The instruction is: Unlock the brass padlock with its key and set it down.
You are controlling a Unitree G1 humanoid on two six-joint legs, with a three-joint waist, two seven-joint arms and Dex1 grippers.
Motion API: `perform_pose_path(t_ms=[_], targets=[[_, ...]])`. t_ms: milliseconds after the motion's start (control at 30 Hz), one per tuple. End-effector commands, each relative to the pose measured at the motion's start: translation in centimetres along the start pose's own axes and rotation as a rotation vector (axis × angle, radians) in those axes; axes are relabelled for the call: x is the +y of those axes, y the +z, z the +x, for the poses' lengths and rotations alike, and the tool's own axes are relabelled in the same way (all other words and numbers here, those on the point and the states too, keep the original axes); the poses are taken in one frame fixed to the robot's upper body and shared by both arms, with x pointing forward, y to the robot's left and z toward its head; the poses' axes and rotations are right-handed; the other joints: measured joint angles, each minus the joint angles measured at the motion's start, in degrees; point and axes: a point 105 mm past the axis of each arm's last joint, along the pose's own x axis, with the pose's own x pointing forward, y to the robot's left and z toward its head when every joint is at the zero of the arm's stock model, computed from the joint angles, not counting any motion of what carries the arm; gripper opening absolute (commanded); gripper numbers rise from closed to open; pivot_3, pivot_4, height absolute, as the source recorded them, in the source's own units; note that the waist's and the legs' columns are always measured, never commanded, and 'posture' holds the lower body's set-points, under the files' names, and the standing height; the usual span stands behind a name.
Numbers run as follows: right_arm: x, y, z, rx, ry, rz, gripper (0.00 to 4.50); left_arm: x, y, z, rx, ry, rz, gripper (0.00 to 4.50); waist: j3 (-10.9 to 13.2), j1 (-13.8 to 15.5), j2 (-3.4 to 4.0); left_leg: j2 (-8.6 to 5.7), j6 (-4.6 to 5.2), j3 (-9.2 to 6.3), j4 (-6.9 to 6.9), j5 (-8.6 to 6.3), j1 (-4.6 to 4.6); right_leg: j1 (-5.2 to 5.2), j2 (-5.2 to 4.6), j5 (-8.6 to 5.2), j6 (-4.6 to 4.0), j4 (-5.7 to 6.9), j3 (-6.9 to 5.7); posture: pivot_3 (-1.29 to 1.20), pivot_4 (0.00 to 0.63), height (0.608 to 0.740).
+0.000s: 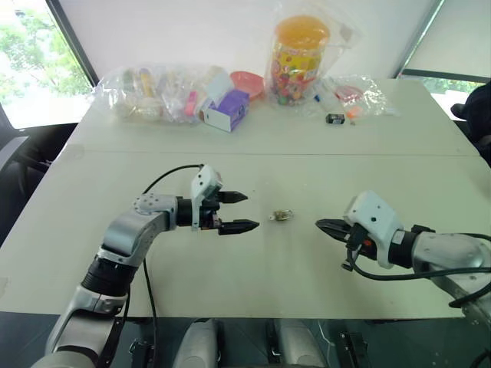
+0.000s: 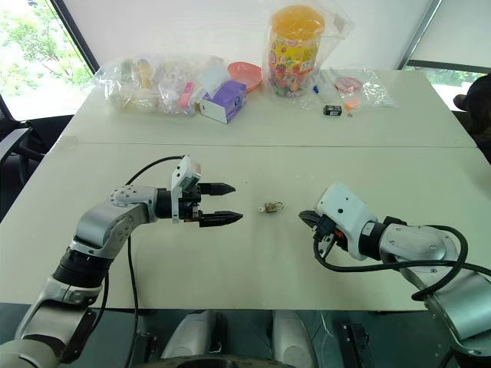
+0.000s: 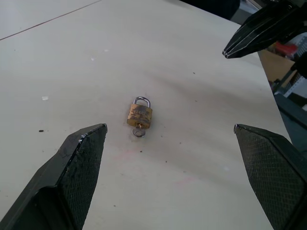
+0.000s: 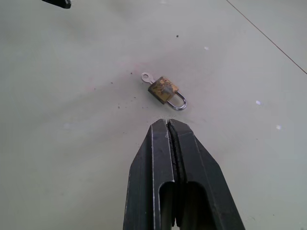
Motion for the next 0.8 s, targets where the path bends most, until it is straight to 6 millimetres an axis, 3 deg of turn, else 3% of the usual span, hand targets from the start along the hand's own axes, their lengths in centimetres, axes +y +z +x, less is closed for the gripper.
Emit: perform_pose_path(t_ms=[33,367,467,700,800], targets=[[-0.3,1.0,0.3,-0.035,0.008,-0.064,0.0,-0.4,0.7,-0.2,-0.012,-0.013,0.038,4.41,0.0,-0.02,0.0,0.0,0.0,0.0,0.0,0.0,0.0,0.0,0.0,0.0,0.0,0.0,0.0,0.0,0.15,0.735],[-1.1,1.1,2.0,-0.059,0.073,-0.101,0.0,-0.7,0.5,-1.0,0.02,-0.002,0.056,4.41,0.0,-0.03,0.0,0.0,0.0,0.0,0.02,0.0,0.0,0.0,-0.02,0.0,0.0,0.02,0.0,0.0,0.15,0.735],[-1.2,1.1,2.8,-0.072,0.111,-0.103,0.82,-0.7,0.4,-1.3,0.034,0.009,0.065,4.5,0.0,-0.07,0.01,0.01,0.0,0.0,0.02,0.0,0.01,0.0,-0.02,0.0,0.0,0.03,0.0,0.0,0.15,0.735],[-0.9,1.1,5.1,-0.096,0.203,-0.132,4.47,-0.3,0.7,-2.0,0.035,0.036,0.06,4.5,0.0,0.0,0.01,0.02,0.0,0.01,0.04,0.0,0.01,-0.01,-0.02,0.0,0.0,0.05,-0.01,0.0,0.15,0.735],[-0.8,0.8,6.1,-0.106,0.258,-0.123,4.47,-0.2,1.1,-1.9,0.033,0.041,0.059,4.5,0.0,-0.03,0.0,0.01,0.0,0.01,0.05,0.0,0.0,0.0,-0.04,0.0,0.0,0.05,-0.01,0.0,0.15,0.735]])
